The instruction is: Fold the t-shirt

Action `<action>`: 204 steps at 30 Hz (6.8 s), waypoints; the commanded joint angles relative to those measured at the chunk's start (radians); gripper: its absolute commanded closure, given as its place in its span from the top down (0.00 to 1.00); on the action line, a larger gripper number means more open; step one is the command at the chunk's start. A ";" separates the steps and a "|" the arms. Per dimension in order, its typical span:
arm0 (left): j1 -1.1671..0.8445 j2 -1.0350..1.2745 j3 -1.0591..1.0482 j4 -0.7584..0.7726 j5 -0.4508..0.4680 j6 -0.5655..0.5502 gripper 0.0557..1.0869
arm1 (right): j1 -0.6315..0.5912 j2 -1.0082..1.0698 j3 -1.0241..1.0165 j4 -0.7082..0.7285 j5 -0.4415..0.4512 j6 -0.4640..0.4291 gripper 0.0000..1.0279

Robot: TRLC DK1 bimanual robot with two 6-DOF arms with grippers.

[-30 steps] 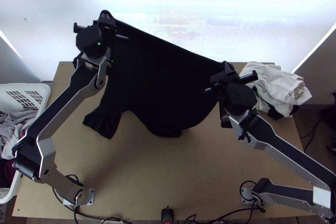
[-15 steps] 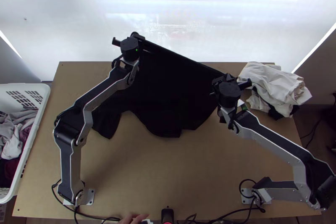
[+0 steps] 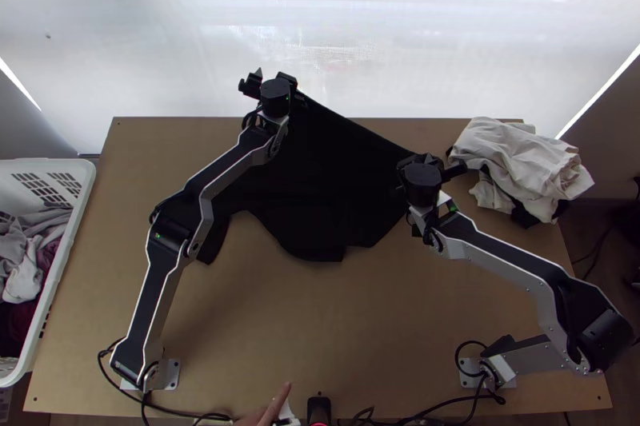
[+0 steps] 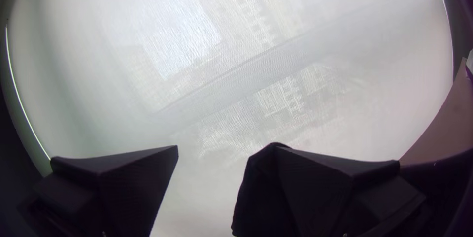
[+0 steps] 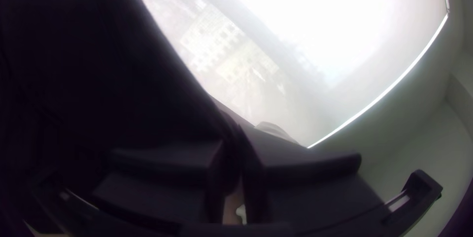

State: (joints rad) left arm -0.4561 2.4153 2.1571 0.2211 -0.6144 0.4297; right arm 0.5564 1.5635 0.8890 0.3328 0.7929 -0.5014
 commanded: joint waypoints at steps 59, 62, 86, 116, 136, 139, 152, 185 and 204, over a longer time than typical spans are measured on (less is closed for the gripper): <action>0.303 -1.176 -1.217 -1.054 0.277 -0.454 0.95 | -0.061 -0.341 0.159 -0.535 -0.409 0.377 0.95; 0.301 -1.154 -1.223 -1.043 0.278 -0.467 0.95 | 0.040 -0.361 0.148 -0.597 -0.437 0.379 0.95; 0.278 -1.096 -1.211 -1.025 0.277 -0.536 0.95 | 0.419 -0.074 0.016 -0.703 -0.715 0.486 0.73; -0.343 -0.791 -0.859 -1.100 0.375 -0.476 0.87 | 0.039 0.047 0.047 -0.511 -0.725 0.512 0.68; -0.526 -0.329 -0.350 -1.269 0.564 -0.453 0.86 | -0.099 0.024 0.054 -0.497 -0.727 0.547 0.68; -0.530 -0.323 -0.355 -1.276 0.565 -0.456 0.87 | -0.099 0.026 0.051 -0.495 -0.725 0.549 0.68; -0.509 -0.252 -0.355 -1.158 0.513 -0.503 0.86 | -0.099 -0.005 0.034 -0.495 -0.727 0.547 0.68; -0.013 -0.975 -0.651 -1.628 0.507 -0.333 0.03 | -0.085 -0.082 0.100 -0.505 -0.727 0.529 0.68; 0.794 -1.294 -0.801 -1.709 0.515 0.282 0.03 | -0.039 0.064 0.309 -0.511 -0.730 0.483 0.68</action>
State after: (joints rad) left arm 0.0689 1.1950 1.4200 -1.4891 -0.0978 0.5381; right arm 0.4904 1.5311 1.0832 -0.1772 0.0654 -0.0086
